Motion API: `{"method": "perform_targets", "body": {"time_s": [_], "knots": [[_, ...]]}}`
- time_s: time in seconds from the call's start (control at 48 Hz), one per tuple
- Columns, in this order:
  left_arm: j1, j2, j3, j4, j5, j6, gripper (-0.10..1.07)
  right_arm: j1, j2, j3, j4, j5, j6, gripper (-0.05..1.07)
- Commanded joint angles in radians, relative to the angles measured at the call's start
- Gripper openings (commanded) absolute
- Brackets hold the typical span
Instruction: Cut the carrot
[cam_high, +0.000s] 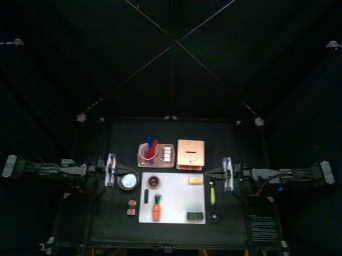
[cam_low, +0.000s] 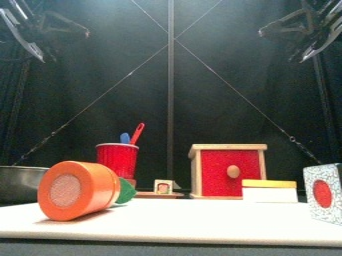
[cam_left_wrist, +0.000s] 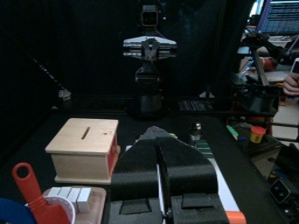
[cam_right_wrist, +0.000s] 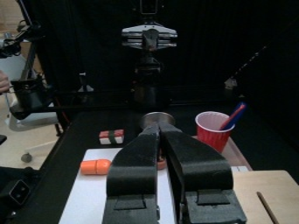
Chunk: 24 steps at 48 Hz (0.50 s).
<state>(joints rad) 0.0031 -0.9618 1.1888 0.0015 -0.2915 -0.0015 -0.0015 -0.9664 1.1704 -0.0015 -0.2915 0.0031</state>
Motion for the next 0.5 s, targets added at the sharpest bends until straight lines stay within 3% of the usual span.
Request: {"method": "perform_targets", "body": {"time_s": [0.0, 0.125, 0.25, 0.354, 0.479], "knots": [[0.003, 0.029, -0.031, -0.005, 0.008, 0.0, 0.0, -0.009, 0.038, -0.012, 0.0, -0.005, 0.008, 0.02], [0.003, 0.043, -0.037, -0.005, 0.009, 0.0, 0.01, -0.055, 0.141, -0.061, 0.038, -0.002, 0.035, 0.03], [0.011, 0.054, -0.037, -0.006, 0.021, -0.003, 0.02, -0.115, 0.278, -0.173, 0.158, 0.046, 0.094, 0.03], [0.029, 0.054, -0.034, -0.032, 0.032, -0.003, 0.02, -0.209, 0.402, -0.302, 0.244, 0.196, 0.133, 0.03], [0.066, 0.054, -0.028, -0.08, 0.051, 0.0, 0.02, -0.293, 0.546, -0.457, 0.259, 0.437, 0.132, 0.03]]}}
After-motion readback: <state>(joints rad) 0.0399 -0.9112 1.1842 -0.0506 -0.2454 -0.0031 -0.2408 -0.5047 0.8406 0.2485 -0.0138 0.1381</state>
